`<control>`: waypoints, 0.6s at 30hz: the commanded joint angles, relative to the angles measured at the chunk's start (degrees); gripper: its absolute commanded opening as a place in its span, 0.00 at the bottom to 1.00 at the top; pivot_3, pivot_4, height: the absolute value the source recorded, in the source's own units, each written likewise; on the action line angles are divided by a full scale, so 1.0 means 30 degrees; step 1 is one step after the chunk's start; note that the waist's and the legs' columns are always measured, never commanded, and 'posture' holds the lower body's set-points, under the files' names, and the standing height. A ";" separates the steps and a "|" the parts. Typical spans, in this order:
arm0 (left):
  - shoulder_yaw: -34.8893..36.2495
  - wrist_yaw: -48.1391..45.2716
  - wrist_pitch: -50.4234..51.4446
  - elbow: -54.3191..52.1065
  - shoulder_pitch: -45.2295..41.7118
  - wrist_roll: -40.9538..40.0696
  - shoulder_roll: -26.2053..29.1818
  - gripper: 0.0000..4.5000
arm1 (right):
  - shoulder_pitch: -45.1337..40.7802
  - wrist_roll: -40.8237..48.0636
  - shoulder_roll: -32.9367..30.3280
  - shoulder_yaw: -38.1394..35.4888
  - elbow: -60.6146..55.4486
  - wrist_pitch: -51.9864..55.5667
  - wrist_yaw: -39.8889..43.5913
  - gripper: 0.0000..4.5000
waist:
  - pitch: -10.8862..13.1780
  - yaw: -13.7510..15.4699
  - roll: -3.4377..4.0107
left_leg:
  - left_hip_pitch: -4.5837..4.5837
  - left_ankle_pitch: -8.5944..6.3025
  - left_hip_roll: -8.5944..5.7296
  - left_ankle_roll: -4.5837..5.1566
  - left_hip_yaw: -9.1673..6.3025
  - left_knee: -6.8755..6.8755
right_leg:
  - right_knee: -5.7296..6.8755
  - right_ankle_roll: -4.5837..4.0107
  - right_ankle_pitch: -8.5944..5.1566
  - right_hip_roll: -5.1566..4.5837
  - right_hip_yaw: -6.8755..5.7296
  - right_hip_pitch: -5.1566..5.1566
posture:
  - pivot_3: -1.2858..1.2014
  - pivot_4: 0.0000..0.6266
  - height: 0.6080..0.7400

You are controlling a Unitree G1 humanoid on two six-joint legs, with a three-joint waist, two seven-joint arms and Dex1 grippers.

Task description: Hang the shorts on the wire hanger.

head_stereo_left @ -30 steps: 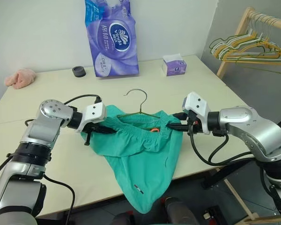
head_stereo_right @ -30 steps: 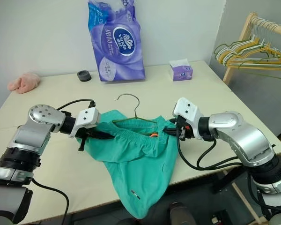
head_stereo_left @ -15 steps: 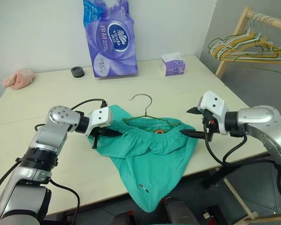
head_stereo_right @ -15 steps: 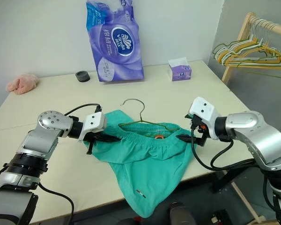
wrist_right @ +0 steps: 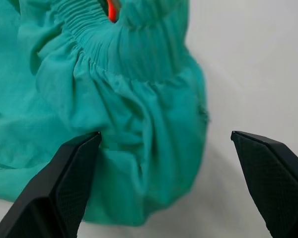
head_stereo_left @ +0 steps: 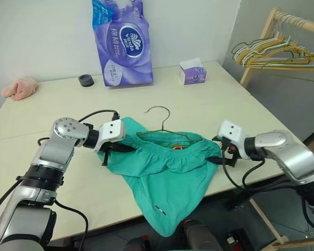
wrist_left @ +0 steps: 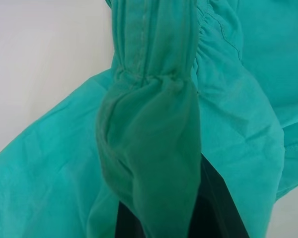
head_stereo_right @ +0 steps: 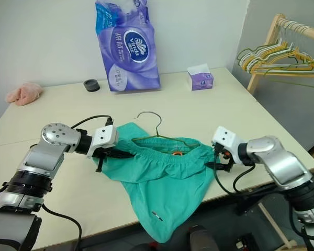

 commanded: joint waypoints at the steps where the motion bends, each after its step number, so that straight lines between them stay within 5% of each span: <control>1: 0.0206 -0.0115 -0.0417 -0.0277 -0.0275 0.0107 0.0496 0.00 | -0.0456 -0.0959 0.0301 -0.0010 0.0835 -0.1009 0.0174 0.96 | 0.0000 -0.0001 0.0000 | -0.0001 0.0000 -0.0001 -0.0001 0.0000 0.0000 | 0.0000 -0.0001 0.0000 -0.0001 0.0000 0.0000 | 0.42 0.06 1.00; 5: 0.0284 -0.0010 -0.0637 -0.0113 -0.0260 0.0321 0.0761 0.00 | -0.0376 -0.0765 0.0508 -0.0602 0.0801 -0.0690 0.0410 0.73 | -0.0002 0.0042 0.0000 | -0.0001 0.0001 -0.0008 -0.0002 -0.0002 0.0003 | 0.0001 -0.0001 0.0001 -0.0007 -0.0001 0.0001 | 0.42 0.06 1.00; 14: -0.0049 0.0337 -0.1742 0.0635 -0.0326 0.1365 0.1056 0.00 | -0.0568 -0.0203 0.1031 -0.1885 -0.0649 0.0270 0.0245 0.02 | -0.0016 0.0071 0.0004 | 0.0000 0.0001 -0.0007 -0.0002 -0.0007 0.0004 | 0.0003 -0.0002 0.0002 -0.0007 -0.0003 0.0001 | 0.42 0.05 1.00; 18: -0.0006 0.0471 -0.2037 0.0910 -0.0406 0.1722 0.0962 0.00 | -0.0728 0.0030 0.0941 -0.2338 -0.1375 0.0728 0.0306 0.01 | -0.0018 0.0069 0.0004 | -0.0001 0.0001 -0.0008 -0.0002 -0.0007 0.0004 | 0.0004 -0.0002 0.0002 -0.0008 -0.0003 0.0001 | 0.42 0.05 1.00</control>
